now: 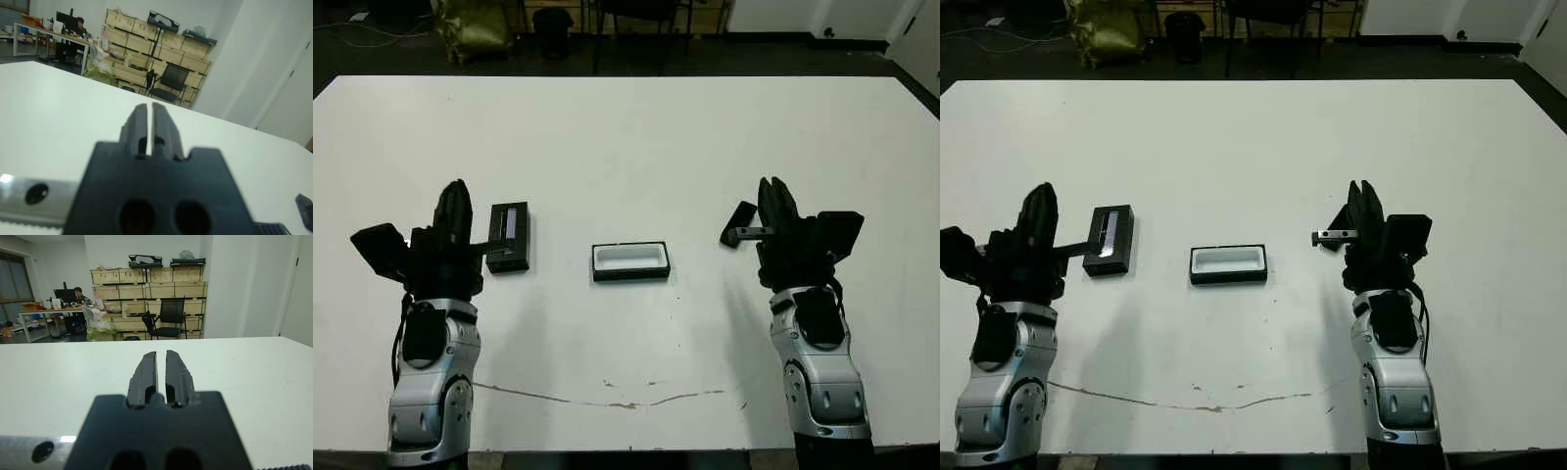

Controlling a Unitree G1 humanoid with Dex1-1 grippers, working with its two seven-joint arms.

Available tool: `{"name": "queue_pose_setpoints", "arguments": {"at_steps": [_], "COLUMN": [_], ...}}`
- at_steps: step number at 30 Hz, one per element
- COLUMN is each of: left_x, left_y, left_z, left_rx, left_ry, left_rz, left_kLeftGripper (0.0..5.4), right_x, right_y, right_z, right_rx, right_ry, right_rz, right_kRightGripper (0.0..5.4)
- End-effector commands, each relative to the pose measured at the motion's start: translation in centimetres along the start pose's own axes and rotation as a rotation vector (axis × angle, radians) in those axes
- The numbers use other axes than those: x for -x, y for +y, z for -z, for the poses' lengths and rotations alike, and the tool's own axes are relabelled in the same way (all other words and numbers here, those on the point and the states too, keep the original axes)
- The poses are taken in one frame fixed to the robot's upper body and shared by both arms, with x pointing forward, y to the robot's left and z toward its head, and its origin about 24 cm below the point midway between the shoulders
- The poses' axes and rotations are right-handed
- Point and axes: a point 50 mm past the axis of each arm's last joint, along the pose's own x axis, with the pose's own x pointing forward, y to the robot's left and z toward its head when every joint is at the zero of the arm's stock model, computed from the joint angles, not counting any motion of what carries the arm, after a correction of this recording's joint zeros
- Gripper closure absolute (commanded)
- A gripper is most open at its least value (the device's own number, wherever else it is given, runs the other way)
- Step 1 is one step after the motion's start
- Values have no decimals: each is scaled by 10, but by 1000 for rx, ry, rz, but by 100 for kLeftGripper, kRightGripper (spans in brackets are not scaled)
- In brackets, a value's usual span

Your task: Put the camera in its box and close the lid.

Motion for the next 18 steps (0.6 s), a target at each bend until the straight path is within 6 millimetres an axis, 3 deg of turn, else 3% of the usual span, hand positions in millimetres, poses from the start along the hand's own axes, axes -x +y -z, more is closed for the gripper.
{"name": "queue_pose_setpoints", "arguments": {"at_steps": [1, 18], "left_x": [5, 13], "left_y": [0, 0], "left_z": [6, 14], "left_rx": [-16, 10], "left_ry": [39, 76], "left_rz": [-13, -14], "left_kLeftGripper": [539, 539], "right_x": [4, 7], "right_y": [-1, 13], "right_z": [7, 13], "right_rx": [7, -24], "right_ry": [32, 107], "right_rz": [2, -6], "right_kRightGripper": [540, 540]}}
